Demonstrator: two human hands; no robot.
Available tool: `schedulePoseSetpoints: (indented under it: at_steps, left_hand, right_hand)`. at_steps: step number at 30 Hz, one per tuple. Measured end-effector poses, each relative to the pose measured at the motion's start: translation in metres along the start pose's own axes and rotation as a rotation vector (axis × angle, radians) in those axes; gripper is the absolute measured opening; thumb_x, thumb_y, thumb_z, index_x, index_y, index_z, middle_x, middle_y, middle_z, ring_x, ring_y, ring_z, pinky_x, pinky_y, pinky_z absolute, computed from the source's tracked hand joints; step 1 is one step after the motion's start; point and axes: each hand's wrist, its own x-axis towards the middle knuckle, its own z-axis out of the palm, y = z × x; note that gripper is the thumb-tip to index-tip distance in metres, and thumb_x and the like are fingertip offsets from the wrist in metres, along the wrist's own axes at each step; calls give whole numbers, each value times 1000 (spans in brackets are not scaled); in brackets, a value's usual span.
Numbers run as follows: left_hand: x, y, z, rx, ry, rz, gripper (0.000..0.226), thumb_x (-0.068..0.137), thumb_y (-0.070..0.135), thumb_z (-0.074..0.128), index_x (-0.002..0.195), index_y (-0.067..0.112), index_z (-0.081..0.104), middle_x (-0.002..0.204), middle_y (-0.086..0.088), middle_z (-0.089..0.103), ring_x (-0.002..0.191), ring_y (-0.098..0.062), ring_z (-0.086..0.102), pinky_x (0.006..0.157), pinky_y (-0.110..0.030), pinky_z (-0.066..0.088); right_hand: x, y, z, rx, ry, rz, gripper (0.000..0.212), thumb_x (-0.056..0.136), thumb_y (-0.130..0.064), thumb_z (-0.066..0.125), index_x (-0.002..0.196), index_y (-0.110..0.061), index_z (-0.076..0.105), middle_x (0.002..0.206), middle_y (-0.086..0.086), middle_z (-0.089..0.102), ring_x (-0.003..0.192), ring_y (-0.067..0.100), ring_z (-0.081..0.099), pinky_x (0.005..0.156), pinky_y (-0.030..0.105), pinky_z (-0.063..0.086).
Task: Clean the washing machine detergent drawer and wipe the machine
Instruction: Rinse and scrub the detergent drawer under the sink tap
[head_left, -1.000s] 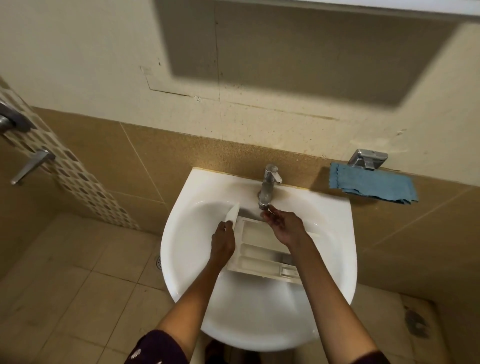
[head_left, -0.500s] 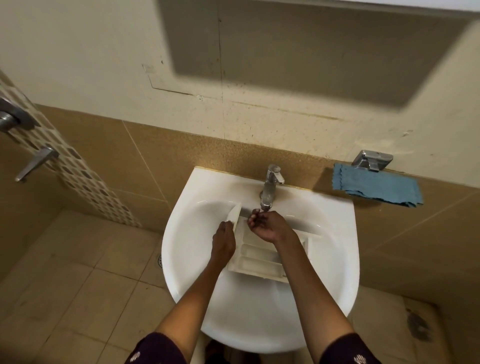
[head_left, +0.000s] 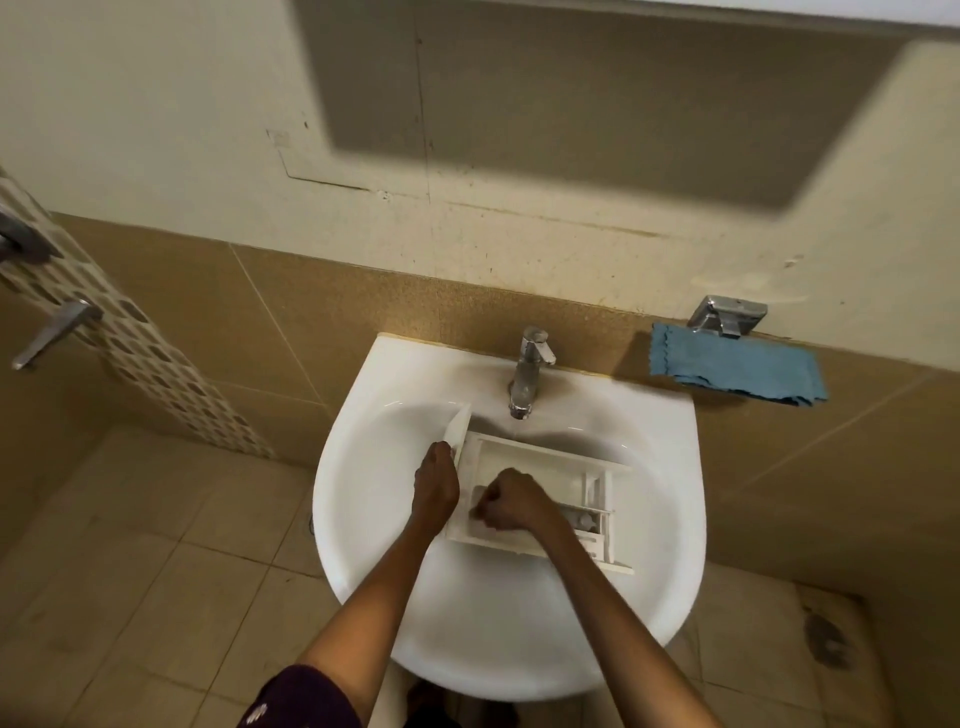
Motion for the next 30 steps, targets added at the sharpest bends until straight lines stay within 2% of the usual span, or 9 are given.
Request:
schedulePoseSetpoints:
  at_steps: [3, 11, 15, 17, 20, 24, 26, 27, 30]
  left_hand:
    - [-2, 1, -1, -15, 9, 7, 34, 99, 22, 20, 71, 16, 38, 76, -5, 48, 82, -26, 44, 75, -34, 34]
    - [-3, 3, -4, -18, -19, -11, 31, 99, 24, 20, 92, 9, 47, 97, -12, 53, 94, -29, 47, 80, -34, 33]
    - [-4, 3, -3, -18, -24, -29, 34, 99, 25, 20, 99, 7, 48, 103, -13, 53, 95, -28, 46, 83, -33, 33]
    - [-4, 4, -3, -10, -26, -21, 33, 99, 24, 19, 97, 7, 47, 105, -17, 54, 94, -29, 46, 82, -33, 33]
    - [-4, 3, -3, -4, -24, -11, 30, 99, 24, 20, 93, 8, 44, 107, -21, 55, 90, -30, 46, 80, -33, 33]
    - [-3, 3, -3, -8, -27, -24, 29, 99, 25, 20, 95, 10, 44, 109, -20, 55, 91, -28, 46, 83, -35, 34]
    - [-3, 3, -3, -2, -22, -22, 30, 99, 25, 20, 95, 9, 45, 110, -20, 55, 91, -28, 45, 82, -33, 34]
    - [-3, 3, -3, -4, -18, -27, 31, 99, 25, 21, 95, 7, 46, 110, -21, 55, 90, -27, 45, 81, -33, 33]
    - [-5, 4, -4, -21, -10, -14, 37, 99, 26, 23, 106, 3, 51, 114, -21, 56, 91, -27, 45, 80, -32, 33]
  right_hand:
    - [-8, 4, 25, -117, 109, -29, 40, 72, -30, 78, 99, -4, 68, 102, 11, 69, 98, 26, 64, 70, 24, 41]
    - [-13, 64, 0, -74, 131, 21, 22, 63, -17, 83, 80, -6, 76, 79, 8, 73, 79, 19, 68, 64, 19, 41]
    - [-25, 78, -19, -160, 100, 79, 13, 62, -18, 83, 69, -12, 73, 54, -8, 56, 53, 6, 51, 48, 16, 33]
    - [-28, 84, -29, -212, 76, 134, 15, 62, -18, 84, 70, -11, 72, 61, -1, 60, 61, 14, 58, 54, 18, 37]
    - [-32, 86, -39, -330, 70, 199, 25, 64, -17, 83, 63, -15, 58, 97, 12, 69, 94, 27, 66, 70, 24, 43]
    - [-31, 73, -36, -589, 133, 188, 39, 79, -6, 70, 115, -3, 57, 123, 13, 58, 115, 29, 57, 90, 32, 46]
    - [-21, 63, -37, -382, 247, 105, 26, 85, -4, 58, 110, -3, 61, 118, 13, 61, 111, 28, 58, 88, 30, 45]
    - [-15, 58, -39, -134, 296, 67, 17, 86, -3, 55, 99, -3, 67, 112, 14, 65, 103, 27, 61, 84, 29, 45]
    - [5, 35, -49, 1002, 257, 54, 26, 91, 11, 39, 77, 4, 60, 91, 22, 62, 80, 27, 57, 75, 27, 54]
